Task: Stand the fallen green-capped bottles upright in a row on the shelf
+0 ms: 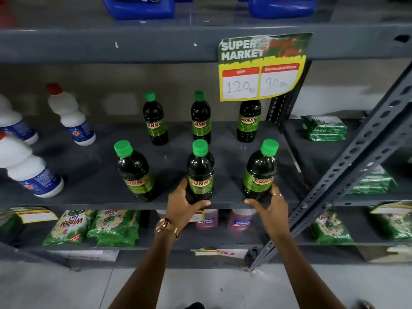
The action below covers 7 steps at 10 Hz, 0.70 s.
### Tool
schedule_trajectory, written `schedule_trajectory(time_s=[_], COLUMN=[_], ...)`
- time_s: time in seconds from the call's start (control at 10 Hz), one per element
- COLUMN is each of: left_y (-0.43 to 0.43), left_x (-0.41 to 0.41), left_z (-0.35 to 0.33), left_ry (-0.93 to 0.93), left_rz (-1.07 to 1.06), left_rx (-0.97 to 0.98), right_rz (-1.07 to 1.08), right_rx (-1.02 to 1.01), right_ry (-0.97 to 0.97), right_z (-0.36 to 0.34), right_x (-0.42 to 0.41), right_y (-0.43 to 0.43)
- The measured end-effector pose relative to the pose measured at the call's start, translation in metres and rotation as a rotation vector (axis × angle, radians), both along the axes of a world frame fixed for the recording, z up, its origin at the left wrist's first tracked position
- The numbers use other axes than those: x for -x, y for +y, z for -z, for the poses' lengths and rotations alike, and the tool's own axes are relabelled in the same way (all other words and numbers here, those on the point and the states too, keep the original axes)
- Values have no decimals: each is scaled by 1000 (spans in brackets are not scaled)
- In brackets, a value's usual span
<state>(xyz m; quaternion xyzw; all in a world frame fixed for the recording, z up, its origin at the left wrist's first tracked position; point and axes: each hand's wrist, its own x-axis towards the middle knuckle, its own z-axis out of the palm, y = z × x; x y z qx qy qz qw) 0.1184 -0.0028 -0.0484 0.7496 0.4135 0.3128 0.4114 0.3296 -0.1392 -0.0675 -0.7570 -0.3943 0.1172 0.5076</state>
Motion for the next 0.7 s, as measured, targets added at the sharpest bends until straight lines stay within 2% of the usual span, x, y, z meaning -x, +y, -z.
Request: schedule_trajectory(time_s=[0.1,0.3,0.5,0.6,0.7], left_y=[2,2,3,3,-3], left_x=[0,-1,1,2,3], left_z=[3,1,3,3,-1], left_ry=[3,-15,-20,-27,-36], left_rz=[-15,-34,-11,1,38], left_rx=[5,14,27,42,45], right_rz=[-40,-39,-37,-47,10], right_rx=[17,119,124,76,-99], right_ry=[-44,-24,13,25,181], right_z=[-2,0,-2,-7,-21], right_x=[-2,-7,-3,0,11], right_y=[-1,-1,-4,-5,-17])
